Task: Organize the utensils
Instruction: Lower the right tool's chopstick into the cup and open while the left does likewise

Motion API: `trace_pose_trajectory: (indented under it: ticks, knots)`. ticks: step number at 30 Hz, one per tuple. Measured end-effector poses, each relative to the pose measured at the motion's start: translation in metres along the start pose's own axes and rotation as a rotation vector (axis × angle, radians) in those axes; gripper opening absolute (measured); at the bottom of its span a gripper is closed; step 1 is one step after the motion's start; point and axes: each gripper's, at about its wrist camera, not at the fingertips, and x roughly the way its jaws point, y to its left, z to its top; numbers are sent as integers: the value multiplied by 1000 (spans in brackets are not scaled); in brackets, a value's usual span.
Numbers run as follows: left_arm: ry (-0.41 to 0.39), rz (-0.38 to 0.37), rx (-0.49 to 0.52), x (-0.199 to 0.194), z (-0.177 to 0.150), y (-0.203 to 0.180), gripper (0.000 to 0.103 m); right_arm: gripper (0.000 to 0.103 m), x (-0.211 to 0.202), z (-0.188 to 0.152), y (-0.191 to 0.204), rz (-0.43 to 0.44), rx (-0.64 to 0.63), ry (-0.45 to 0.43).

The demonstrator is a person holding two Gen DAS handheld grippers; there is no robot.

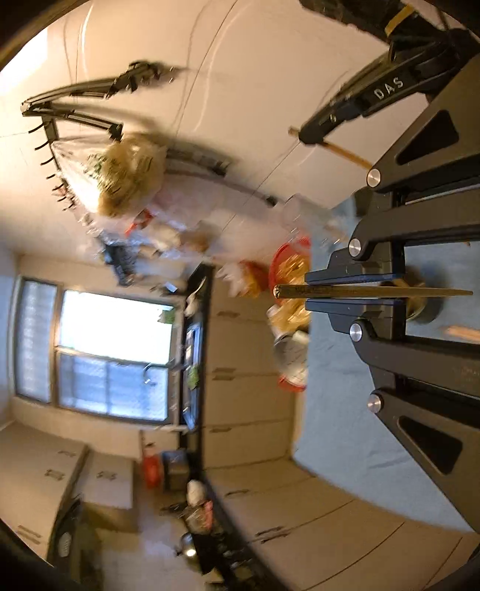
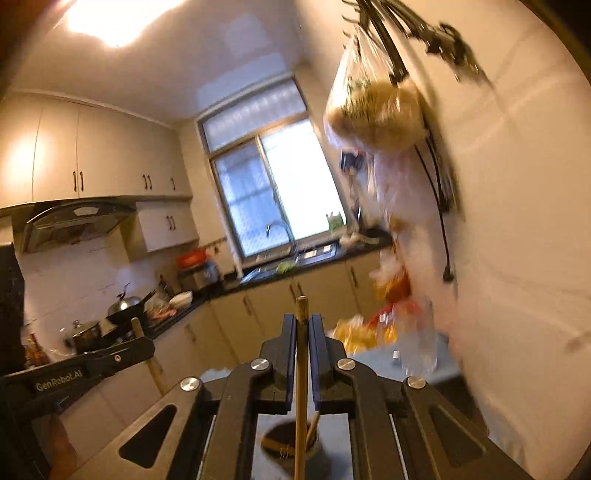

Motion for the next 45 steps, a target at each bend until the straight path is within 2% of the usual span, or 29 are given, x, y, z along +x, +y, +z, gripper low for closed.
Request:
trace_pose_trajectory:
  ticks: [2,6,8,13,21,30,37,40,41,43,45]
  knots:
    - [-39,28,6,2,7,0,7,8,8,7,4,0,3,-50]
    - [-124,15,-45,4,14,10,7,8,20,10,11,-23,19,-140]
    - [-144,12,-56,12,14,12,7,8,32,7,14,-20,24,-149]
    - [-144,27,-33,35,1,10,7,8,66,-5,17,-27,10,-109]
    - [-54,-7,-66,66,-27,20,7,8,90,-37,4,-51,28,-28]
    - [28,-8,-78,69,-50,30,7,8,90,-60,-16,-36,65,72]
    - [54,6,-106,66,-55,37,7,11,97,-67,-23,-38,93,127]
    - [42,-8,-99,55,-52,38,13,15,94,-67,-33,-22,149,150]
    - [40,-9,-92,48,-51,38,19,19,92,-66,-34,-27,157,156]
    - [31,-2,-97,31,-48,42,33,21,81,-61,-39,-9,188,171]
    - [21,34,-111,8,-48,51,51,27,62,-60,-40,12,206,186]
